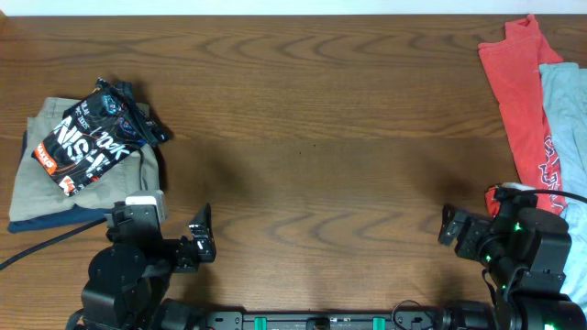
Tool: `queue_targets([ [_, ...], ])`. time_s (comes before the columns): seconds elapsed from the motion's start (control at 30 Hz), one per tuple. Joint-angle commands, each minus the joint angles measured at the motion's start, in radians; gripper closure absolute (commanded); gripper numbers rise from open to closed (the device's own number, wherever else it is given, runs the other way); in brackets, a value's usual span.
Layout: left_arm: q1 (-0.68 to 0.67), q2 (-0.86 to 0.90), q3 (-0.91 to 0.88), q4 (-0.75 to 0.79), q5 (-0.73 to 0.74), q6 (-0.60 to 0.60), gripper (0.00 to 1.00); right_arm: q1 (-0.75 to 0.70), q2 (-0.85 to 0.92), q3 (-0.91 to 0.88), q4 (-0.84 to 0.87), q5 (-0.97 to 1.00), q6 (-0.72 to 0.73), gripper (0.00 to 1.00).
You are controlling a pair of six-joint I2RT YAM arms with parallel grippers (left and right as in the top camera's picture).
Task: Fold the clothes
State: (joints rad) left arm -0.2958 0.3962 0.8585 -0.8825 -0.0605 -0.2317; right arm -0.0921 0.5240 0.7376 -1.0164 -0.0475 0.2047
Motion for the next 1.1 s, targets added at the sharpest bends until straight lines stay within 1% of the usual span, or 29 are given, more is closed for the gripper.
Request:
queue_targets([
  [0.0, -0.003, -0.002, -0.002, 0.002, -0.019, -0.002, 0.02, -0.012, -0.001, -0.008, -0.021, 0.014, 0.011, 0.01],
  [0.23, -0.003, -0.002, -0.002, 0.002, -0.019, -0.002, 0.02, -0.012, -0.001, -0.008, -0.045, 0.014, 0.011, 0.01],
  [0.37, -0.003, -0.002, -0.002, 0.002, -0.019, -0.002, 0.02, -0.01, -0.033, -0.008, -0.059, 0.014, 0.011, 0.01],
  [0.5, -0.003, -0.002, -0.002, 0.002, -0.019, -0.002, 0.02, 0.04, -0.077, -0.018, -0.043, 0.034, 0.008, 0.01],
  [0.63, -0.003, -0.002, -0.002, 0.002, -0.019, -0.002, 0.02, 0.115, -0.18, -0.092, 0.118, 0.06, 0.0, 0.01],
  [0.8, -0.003, -0.002, -0.002, 0.002, -0.019, -0.002, 0.02, 0.18, -0.351, -0.296, 0.4, 0.058, 0.0, 0.01],
  [0.93, -0.003, -0.002, -0.002, 0.002, -0.019, -0.002, 0.02, 0.204, -0.452, -0.448, 0.602, 0.06, 0.0, 0.01],
  [1.07, -0.003, -0.002, -0.002, 0.002, -0.019, -0.002, 0.02, 0.204, -0.516, -0.576, 0.789, 0.096, 0.0, 0.01],
])
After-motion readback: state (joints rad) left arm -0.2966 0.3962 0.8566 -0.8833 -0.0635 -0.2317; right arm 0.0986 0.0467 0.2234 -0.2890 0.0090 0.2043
